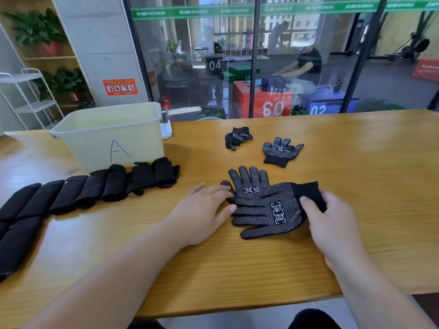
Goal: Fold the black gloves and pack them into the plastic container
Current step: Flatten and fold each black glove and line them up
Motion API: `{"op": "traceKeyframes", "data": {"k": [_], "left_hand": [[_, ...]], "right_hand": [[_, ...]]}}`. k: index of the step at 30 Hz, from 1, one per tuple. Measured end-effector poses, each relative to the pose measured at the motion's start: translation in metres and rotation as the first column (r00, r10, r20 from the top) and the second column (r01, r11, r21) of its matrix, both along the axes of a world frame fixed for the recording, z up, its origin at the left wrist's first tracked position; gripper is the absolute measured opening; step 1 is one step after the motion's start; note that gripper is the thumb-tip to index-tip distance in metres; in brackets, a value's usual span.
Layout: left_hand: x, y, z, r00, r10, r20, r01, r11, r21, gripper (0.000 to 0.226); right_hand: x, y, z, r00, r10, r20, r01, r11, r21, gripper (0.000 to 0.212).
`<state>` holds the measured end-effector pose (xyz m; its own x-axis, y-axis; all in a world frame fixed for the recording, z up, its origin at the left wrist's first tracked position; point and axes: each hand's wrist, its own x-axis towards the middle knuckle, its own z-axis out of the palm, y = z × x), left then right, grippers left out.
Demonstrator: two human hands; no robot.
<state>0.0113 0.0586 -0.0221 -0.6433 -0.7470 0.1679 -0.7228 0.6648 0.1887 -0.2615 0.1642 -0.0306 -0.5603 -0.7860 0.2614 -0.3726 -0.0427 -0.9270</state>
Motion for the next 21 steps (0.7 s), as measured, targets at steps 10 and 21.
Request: {"op": "traceKeyframes", "data": {"k": [10,21], "left_hand": [[0.006,0.001,-0.004,0.981,0.003,-0.194,-0.007,1.0,-0.021,0.042],[0.013,-0.002,-0.006,0.932,-0.069,-0.355,0.082,0.996,0.023,0.029]], "right_hand": [[-0.034,-0.012,0.066,0.942,0.2,-0.27,-0.173,0.977,0.121,0.023],[-0.009,-0.04,0.16,0.785,0.568,-0.247,-0.591,0.806,-0.024,0.013]]}}
